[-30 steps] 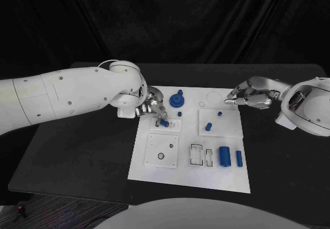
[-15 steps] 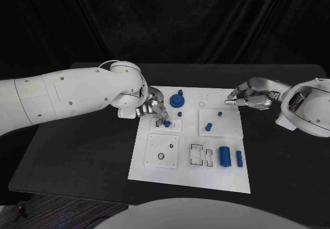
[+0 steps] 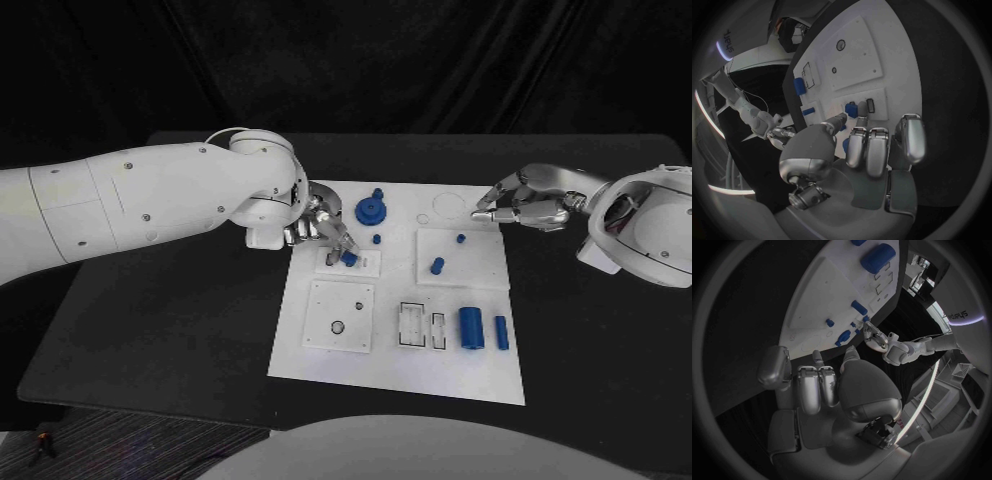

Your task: Assemble the parts on the task board

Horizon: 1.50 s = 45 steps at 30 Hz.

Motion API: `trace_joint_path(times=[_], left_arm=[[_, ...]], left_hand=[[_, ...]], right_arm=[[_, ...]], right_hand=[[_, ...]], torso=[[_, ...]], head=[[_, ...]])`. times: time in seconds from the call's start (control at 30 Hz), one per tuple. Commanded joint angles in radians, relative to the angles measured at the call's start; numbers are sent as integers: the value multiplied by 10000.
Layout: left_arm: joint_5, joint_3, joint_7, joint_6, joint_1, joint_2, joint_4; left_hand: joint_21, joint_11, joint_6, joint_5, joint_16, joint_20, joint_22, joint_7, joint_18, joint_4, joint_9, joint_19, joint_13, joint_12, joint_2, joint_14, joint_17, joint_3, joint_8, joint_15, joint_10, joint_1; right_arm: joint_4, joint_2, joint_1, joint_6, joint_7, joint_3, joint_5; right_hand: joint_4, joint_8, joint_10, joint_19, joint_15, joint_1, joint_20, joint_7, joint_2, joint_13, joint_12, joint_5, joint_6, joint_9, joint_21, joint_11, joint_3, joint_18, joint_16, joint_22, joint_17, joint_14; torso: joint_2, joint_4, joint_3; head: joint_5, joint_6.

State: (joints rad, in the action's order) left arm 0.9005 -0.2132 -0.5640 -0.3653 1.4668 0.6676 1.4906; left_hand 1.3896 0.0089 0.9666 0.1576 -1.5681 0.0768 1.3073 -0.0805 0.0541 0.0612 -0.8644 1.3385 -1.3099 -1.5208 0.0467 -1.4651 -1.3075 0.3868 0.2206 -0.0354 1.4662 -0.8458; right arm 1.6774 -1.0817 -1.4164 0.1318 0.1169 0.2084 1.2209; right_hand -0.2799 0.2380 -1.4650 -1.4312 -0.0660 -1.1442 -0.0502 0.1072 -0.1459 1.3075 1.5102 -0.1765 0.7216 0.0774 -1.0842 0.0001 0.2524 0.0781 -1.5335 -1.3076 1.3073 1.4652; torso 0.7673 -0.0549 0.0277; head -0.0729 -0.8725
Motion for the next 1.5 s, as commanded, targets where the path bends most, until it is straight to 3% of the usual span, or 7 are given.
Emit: trace_joint_path(times=[0.03,0.27,0.33,0.53,0.77,1.13,1.5], left_arm=[[-81,7,126,138,-19,47,31],[-81,8,506,495,-19,391,215],[-81,9,668,618,-19,518,303],[-81,12,952,728,20,1027,683],[-1007,14,1421,357,96,1585,870],[-1961,14,2087,346,151,2455,1246],[-2030,13,2267,446,184,2776,1343]], left_hand=[[-38,61,75,-118,-27,72,961,-4,126,113,20,4,-1981,50,-59,-1057,-2633,-231,-89,69,393,124],[-120,107,-47,-430,-27,101,957,-59,140,445,44,-46,-1916,110,-128,-1057,-2633,-742,-248,105,319,117],[-117,114,-82,-513,-27,109,975,-67,136,473,-4,-31,-1927,100,-152,-1057,-2633,-835,-223,111,330,64],[-181,157,-751,-749,-27,149,1052,-100,140,716,-935,-9,-1919,103,-151,-1057,-2633,-1551,585,146,321,-415],[-214,125,-1339,-861,-27,137,1158,-71,132,834,-2008,45,-1977,47,-106,-1057,-2633,-2133,1791,130,380,-1024],[-211,94,-1693,-930,-27,118,1283,-26,118,1268,-2673,120,-2041,-15,-71,-1057,-2633,-2902,2756,109,445,-1168],[-286,66,-1858,-802,-27,93,1294,8,135,1392,-2959,79,-2002,17,69,-1057,-2633,-3145,3185,83,402,-1452]], right_arm=[[14,-14,29,5,101,-5,9],[378,-30,33,1322,-326,-6,523],[552,-49,28,1699,-349,-7,840],[1109,107,-89,2289,23,-9,2082],[1437,856,-108,2277,880,-10,3113],[1251,2543,470,2340,1897,-11,4543],[669,3833,1294,2394,2608,-12,5238]], right_hand=[[-11,-57,-474,52,79,-120,-10,-12,6,1900,-47,-58,88,-16,38,70,64,147,57,-1382,1875,880],[400,-136,-497,3,90,-1189,-17,23,135,1917,-16,-476,198,-39,44,92,41,138,38,-1400,1905,893],[713,-121,-553,-56,82,-1698,-4,23,217,1980,45,-1029,307,-23,-74,84,-40,117,-14,-1435,1992,916],[1294,80,-668,-202,89,-2529,4,40,379,2116,171,-1339,797,192,-437,100,-424,47,-103,-1533,2147,951],[1262,181,-951,-329,160,-2337,-29,71,536,2486,487,-1475,964,401,-759,196,-423,-12,-323,-1614,2541,1037],[1329,1043,-1058,-317,287,-1911,-154,84,803,2633,606,-2171,976,1521,-611,333,-667,33,-373,-1550,2635,1056],[1269,1568,-1058,-241,287,-1461,-158,64,1034,2633,606,-2257,622,2331,-294,326,-833,98,-373,-1457,2635,1056]], torso=[[6,-10,-14],[-4,10,-26],[-11,10,-37],[-21,-14,-78],[20,-25,-36],[27,-47,-161],[11,-14,-126]], head=[[9,-2],[15,-2],[38,-2],[143,-2],[384,-2],[651,52],[680,47]])
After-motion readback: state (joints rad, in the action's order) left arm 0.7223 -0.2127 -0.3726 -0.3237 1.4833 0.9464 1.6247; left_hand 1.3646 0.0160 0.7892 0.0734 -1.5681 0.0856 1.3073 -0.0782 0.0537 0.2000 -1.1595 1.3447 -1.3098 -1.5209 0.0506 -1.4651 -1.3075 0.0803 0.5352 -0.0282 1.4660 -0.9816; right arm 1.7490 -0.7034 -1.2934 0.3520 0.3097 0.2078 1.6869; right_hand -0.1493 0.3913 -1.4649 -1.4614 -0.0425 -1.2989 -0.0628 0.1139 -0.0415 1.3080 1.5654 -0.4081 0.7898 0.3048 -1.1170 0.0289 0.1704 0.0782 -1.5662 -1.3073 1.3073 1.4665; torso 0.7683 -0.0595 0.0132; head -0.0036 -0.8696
